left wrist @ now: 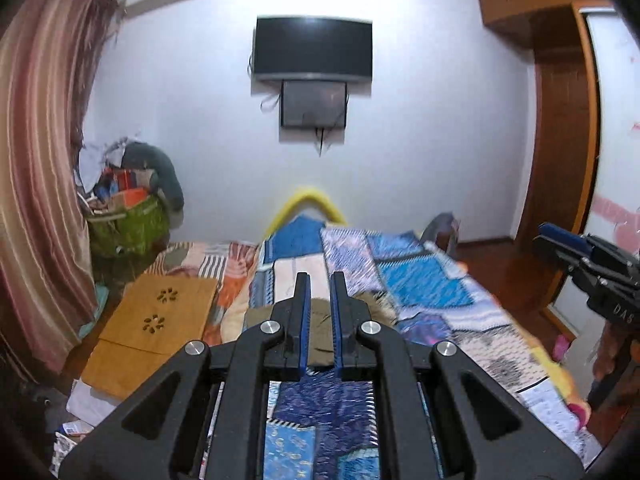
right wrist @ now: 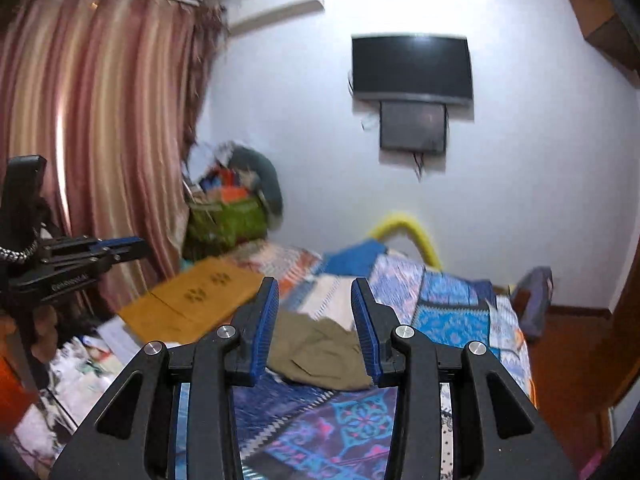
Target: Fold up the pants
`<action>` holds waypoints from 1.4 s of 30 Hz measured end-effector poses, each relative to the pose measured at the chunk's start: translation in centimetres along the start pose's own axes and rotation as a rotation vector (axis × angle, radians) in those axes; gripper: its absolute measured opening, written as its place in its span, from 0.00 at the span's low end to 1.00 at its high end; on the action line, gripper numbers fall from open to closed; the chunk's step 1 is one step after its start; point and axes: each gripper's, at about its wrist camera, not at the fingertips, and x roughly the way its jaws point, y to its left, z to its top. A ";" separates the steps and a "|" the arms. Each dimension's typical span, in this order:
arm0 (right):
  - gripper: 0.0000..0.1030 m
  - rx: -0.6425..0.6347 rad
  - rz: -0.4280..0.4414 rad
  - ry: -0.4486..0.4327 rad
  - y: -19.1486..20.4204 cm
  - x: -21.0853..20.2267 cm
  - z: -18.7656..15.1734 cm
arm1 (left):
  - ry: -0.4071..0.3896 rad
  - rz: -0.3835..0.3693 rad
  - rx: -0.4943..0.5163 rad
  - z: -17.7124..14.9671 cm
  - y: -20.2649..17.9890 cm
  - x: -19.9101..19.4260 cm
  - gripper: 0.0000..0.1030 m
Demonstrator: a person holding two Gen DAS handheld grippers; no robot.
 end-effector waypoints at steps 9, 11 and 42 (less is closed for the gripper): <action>0.33 -0.010 0.024 -0.123 2.8 -5.0 -0.6 | -0.144 -0.014 0.009 -1.4 -2.4 -7.7 0.35; 0.45 -0.002 0.027 -0.135 3.0 -5.6 -1.0 | -0.172 -0.001 0.018 -1.7 -2.8 -8.9 0.54; 0.99 0.046 -0.056 -0.184 4.7 -8.9 -3.0 | -0.222 0.014 0.013 -4.4 -3.6 -11.5 1.00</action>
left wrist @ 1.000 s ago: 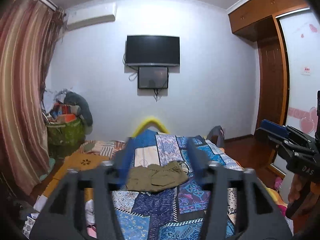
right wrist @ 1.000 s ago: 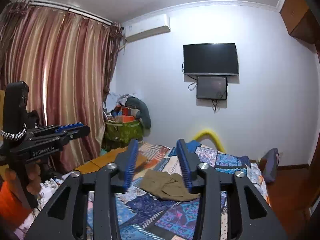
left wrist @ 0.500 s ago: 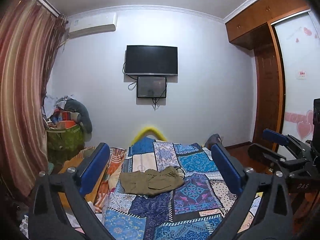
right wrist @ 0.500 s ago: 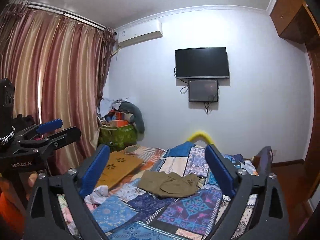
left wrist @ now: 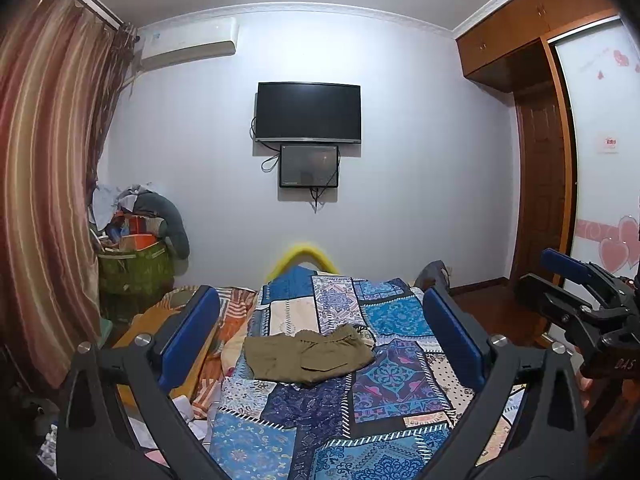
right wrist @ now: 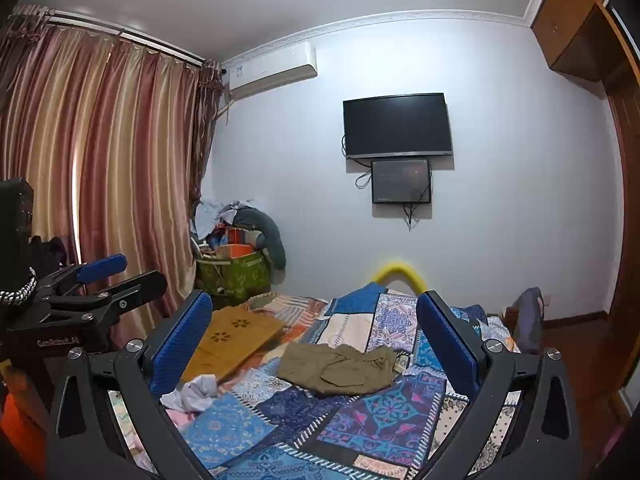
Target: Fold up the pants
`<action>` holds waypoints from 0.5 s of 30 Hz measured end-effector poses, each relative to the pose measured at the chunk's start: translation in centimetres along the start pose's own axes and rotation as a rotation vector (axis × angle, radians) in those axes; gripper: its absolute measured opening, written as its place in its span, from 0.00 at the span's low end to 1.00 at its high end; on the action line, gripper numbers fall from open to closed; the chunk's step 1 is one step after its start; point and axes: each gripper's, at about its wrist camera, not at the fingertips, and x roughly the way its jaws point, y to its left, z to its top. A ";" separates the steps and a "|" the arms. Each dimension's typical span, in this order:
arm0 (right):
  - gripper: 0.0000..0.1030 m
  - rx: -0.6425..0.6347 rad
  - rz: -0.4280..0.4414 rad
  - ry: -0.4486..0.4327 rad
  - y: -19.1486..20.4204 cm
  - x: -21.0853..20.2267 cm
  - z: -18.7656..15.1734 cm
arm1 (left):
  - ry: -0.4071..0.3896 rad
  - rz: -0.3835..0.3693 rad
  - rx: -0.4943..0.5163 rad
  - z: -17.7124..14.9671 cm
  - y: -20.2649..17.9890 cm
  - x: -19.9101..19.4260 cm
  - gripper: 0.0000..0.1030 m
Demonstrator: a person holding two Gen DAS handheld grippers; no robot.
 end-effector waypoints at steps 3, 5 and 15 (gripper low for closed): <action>0.99 -0.001 -0.001 0.002 0.0 0.0 0.0 | 0.005 0.004 0.004 -0.2 0.0 0.1 1.00; 0.99 0.000 -0.005 0.005 0.1 0.0 0.0 | 0.009 0.003 0.005 -0.2 -0.1 0.3 1.00; 0.99 0.007 -0.013 0.011 -0.1 -0.3 0.0 | 0.019 -0.004 0.006 -0.4 -0.4 0.5 1.00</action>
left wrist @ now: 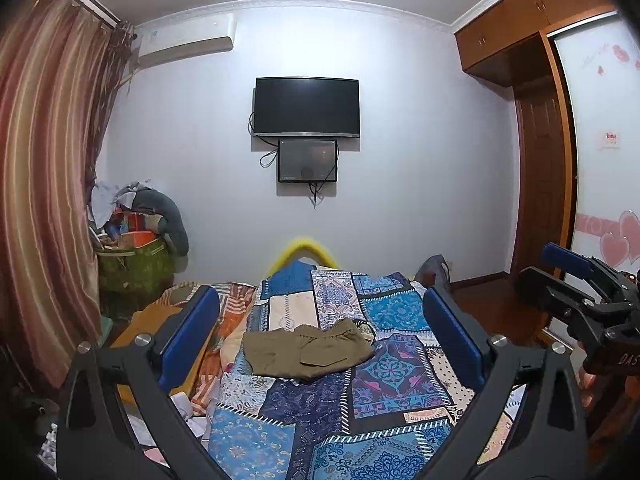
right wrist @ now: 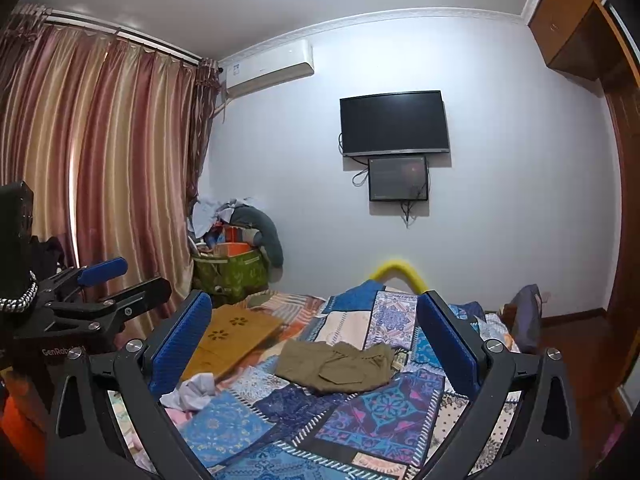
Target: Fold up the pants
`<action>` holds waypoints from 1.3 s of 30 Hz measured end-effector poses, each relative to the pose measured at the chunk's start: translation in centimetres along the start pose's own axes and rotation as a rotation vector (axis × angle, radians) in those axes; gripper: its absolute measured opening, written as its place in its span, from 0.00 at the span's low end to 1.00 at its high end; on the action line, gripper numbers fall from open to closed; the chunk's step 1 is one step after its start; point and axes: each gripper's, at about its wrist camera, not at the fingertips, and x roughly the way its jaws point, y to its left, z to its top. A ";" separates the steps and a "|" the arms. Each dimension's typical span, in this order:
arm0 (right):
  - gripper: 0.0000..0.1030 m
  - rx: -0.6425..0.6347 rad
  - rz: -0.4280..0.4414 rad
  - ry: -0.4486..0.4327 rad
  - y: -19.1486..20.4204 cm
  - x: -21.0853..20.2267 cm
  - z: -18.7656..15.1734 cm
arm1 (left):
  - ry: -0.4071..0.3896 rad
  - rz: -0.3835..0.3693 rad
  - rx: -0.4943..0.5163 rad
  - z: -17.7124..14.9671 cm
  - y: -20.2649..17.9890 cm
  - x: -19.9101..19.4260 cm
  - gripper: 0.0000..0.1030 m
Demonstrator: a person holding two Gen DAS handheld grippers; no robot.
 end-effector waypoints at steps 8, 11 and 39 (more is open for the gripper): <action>0.99 0.007 -0.001 0.006 -0.2 -0.1 0.1 | 0.009 -0.001 0.004 -0.2 -0.1 0.2 1.00; 0.99 0.008 -0.005 0.003 -0.2 -0.1 0.1 | 0.013 -0.002 0.007 -0.2 -0.2 0.3 1.00; 0.99 0.037 -0.008 0.014 -0.8 -0.2 -0.3 | 0.030 -0.036 -0.016 -0.3 -0.3 0.6 1.00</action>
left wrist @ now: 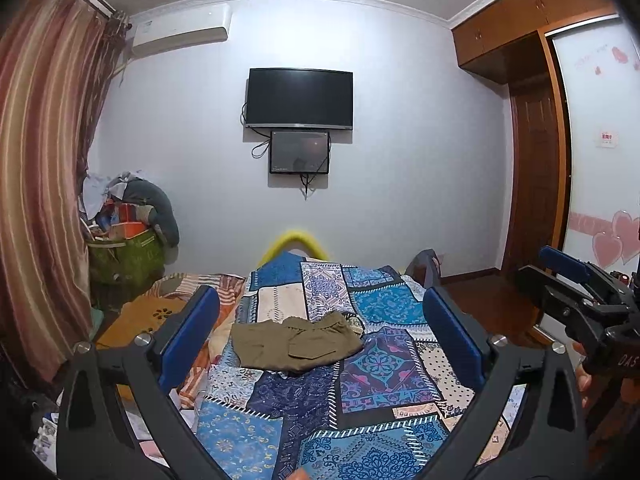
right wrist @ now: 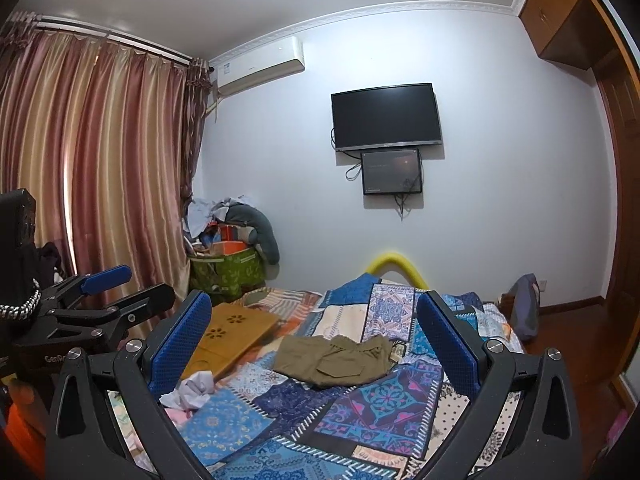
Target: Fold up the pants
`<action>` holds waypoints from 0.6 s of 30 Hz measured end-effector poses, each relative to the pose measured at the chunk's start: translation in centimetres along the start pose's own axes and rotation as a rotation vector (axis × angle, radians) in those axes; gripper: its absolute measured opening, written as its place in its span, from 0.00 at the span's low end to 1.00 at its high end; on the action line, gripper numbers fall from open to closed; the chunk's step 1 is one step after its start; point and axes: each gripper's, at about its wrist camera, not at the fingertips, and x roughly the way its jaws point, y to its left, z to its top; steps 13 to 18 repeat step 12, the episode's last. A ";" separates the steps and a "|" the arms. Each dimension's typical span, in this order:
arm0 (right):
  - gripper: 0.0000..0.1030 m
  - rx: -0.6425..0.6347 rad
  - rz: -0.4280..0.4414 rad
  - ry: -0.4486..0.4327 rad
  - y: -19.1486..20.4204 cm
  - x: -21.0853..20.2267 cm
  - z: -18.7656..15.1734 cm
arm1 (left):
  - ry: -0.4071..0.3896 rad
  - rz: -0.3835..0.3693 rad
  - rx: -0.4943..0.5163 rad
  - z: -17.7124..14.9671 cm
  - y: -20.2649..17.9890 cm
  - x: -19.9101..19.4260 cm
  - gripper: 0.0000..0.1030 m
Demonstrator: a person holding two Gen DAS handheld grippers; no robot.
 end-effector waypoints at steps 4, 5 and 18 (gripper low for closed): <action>0.99 0.002 0.002 0.002 0.0 0.0 -0.1 | -0.002 -0.002 -0.001 0.0 0.0 0.0 1.00; 0.99 0.001 0.001 0.002 0.0 0.0 -0.1 | -0.001 -0.003 0.000 0.0 -0.1 0.0 1.00; 0.99 0.001 0.001 0.004 0.1 0.1 -0.2 | -0.003 -0.008 -0.002 0.0 -0.2 0.1 1.00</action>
